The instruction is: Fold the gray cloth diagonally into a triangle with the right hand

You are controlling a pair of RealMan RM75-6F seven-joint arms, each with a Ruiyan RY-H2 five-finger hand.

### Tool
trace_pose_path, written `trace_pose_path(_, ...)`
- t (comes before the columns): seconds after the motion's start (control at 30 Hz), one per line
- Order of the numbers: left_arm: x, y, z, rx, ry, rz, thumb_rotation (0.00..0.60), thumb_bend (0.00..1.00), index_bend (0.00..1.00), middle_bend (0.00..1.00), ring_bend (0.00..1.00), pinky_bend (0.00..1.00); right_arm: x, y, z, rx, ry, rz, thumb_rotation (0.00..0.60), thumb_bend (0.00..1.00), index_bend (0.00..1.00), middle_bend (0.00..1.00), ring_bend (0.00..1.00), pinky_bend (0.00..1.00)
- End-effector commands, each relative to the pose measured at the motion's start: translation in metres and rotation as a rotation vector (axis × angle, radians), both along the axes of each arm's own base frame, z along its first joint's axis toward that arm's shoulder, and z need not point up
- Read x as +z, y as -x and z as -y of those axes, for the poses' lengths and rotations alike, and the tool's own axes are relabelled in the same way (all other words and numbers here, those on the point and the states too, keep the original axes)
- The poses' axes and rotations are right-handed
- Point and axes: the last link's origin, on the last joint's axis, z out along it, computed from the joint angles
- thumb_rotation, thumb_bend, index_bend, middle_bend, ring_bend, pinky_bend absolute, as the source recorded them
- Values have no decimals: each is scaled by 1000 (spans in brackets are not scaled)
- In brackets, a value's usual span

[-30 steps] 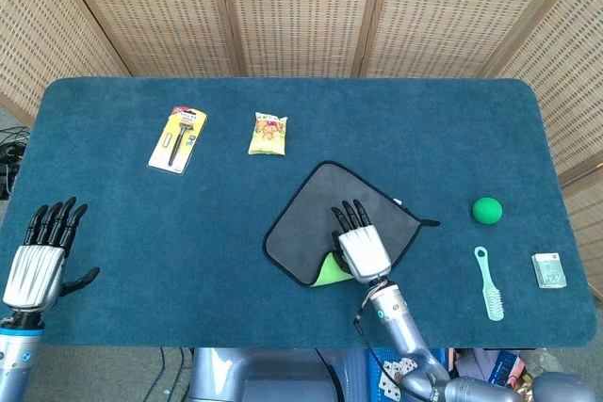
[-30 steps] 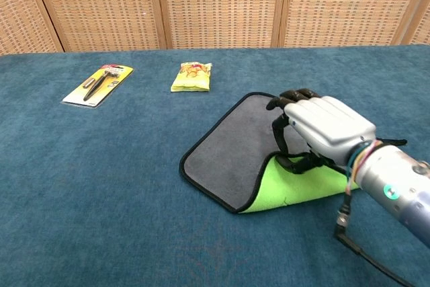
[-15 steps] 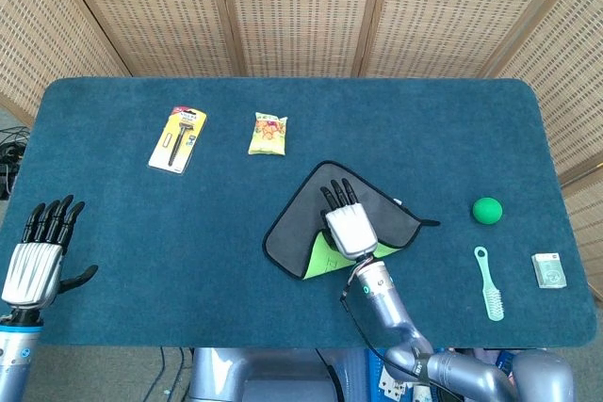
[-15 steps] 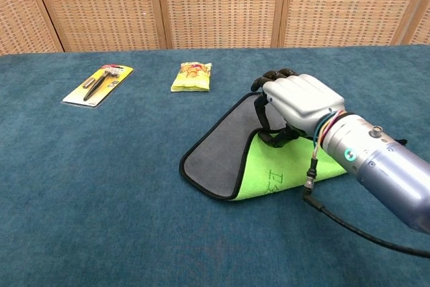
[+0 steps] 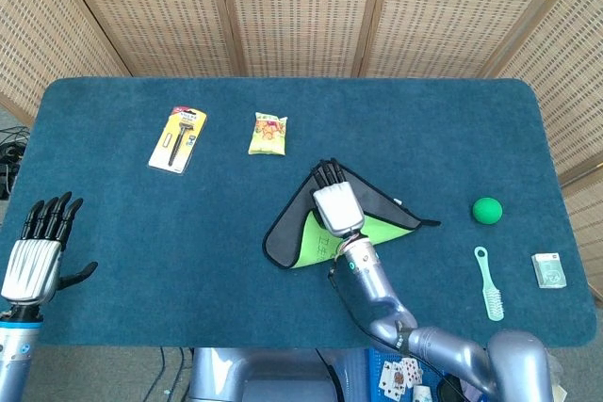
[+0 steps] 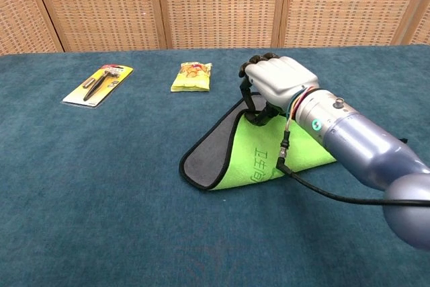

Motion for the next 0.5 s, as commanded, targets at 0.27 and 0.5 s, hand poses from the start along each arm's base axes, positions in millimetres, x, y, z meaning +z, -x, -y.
trace_pose_path(0.27, -1, 0, -2, 5, -1, -7, 600, 163, 0, 0, 0, 0, -2, -2, 28, -28, 20, -18, 600, 517, 649, 194, 0, 0)
trace_pose_path(0.5, -1, 1, -4, 12, -5, -9, 600, 163, 0, 0, 0, 0, 0, -5, 38, -32, 32, -22, 600, 517, 649, 195, 0, 0)
